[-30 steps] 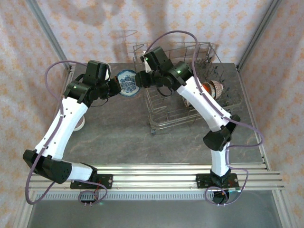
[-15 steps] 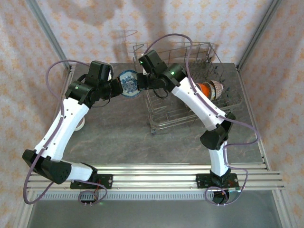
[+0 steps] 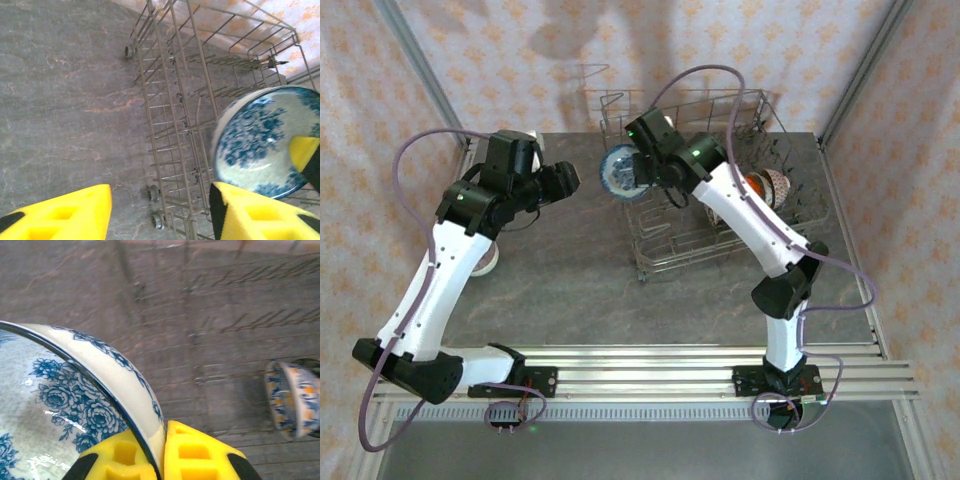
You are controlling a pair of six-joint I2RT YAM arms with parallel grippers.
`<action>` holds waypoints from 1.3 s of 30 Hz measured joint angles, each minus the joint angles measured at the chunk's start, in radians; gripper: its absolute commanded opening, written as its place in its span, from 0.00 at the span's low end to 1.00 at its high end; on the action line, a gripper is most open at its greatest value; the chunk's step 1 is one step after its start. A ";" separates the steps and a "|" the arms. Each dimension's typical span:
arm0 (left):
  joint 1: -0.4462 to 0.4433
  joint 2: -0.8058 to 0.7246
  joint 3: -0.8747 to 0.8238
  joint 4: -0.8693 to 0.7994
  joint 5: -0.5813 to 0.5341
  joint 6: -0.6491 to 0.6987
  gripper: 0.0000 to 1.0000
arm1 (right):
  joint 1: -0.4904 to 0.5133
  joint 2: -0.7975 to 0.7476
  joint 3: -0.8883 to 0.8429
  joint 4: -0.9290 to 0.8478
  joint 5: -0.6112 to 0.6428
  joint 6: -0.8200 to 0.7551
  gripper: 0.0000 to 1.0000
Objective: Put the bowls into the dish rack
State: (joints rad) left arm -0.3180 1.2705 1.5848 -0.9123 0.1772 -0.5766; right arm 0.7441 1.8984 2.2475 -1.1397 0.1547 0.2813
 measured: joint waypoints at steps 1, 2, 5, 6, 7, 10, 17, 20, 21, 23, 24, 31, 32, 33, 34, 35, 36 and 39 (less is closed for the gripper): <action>0.000 -0.002 -0.002 0.005 0.008 -0.002 0.60 | -0.020 -0.016 -0.006 0.000 0.023 0.000 0.00; 0.000 -0.003 -0.009 0.015 0.023 -0.003 0.62 | -0.039 -0.031 -0.011 0.002 0.046 0.000 0.00; -0.007 0.006 -0.049 0.056 0.076 -0.018 0.64 | -0.107 -0.089 -0.033 0.012 0.142 0.000 0.00; -0.014 0.019 -0.058 0.066 0.089 -0.026 0.64 | -0.130 -0.108 -0.040 0.015 0.185 0.000 0.00; -0.023 0.036 -0.061 0.074 0.101 -0.029 0.65 | -0.148 -0.126 -0.050 0.021 0.231 -0.001 0.00; -0.053 0.102 -0.062 0.114 0.144 -0.029 0.65 | -0.176 -0.162 -0.070 0.031 0.355 -0.005 0.00; -0.116 0.279 0.007 0.164 0.207 -0.022 0.64 | -0.187 -0.168 -0.096 0.060 0.488 -0.033 0.00; -0.127 0.326 0.022 0.171 0.209 -0.013 0.62 | -0.206 -0.160 -0.101 0.071 0.536 -0.048 0.00; -0.127 0.341 0.024 0.171 0.211 -0.008 0.61 | -0.213 -0.154 -0.101 0.077 0.554 -0.054 0.00; -0.127 0.369 0.029 0.170 0.218 -0.002 0.57 | -0.227 -0.138 -0.101 0.083 0.581 -0.058 0.00; -0.127 0.385 0.036 0.171 0.225 0.002 0.55 | -0.233 -0.128 -0.101 0.083 0.591 -0.060 0.00; -0.127 0.467 0.081 0.187 0.265 0.007 0.34 | -0.281 -0.040 -0.100 0.115 0.604 -0.103 0.00; -0.127 0.473 0.089 0.186 0.267 0.006 0.31 | -0.293 -0.022 -0.092 0.116 0.603 -0.108 0.00; -0.127 0.474 0.094 0.180 0.268 0.006 0.28 | -0.308 0.003 -0.074 0.116 0.600 -0.113 0.00; -0.127 0.476 0.101 0.174 0.268 0.005 0.26 | -0.324 0.029 -0.055 0.117 0.596 -0.119 0.00; -0.127 0.481 0.110 0.167 0.267 0.003 0.22 | -0.340 0.057 -0.034 0.117 0.594 -0.126 0.00; -0.127 0.485 0.121 0.158 0.269 0.003 0.18 | -0.356 0.085 -0.013 0.121 0.593 -0.132 0.00; -0.132 0.493 0.136 0.156 0.268 0.013 0.12 | -0.393 0.141 0.008 0.142 0.591 -0.160 0.00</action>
State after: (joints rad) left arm -0.4500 1.7638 1.7210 -0.7559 0.4454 -0.5636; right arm 0.3508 2.0392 2.2559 -0.9974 0.7460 0.1215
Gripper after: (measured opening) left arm 0.146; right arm 0.065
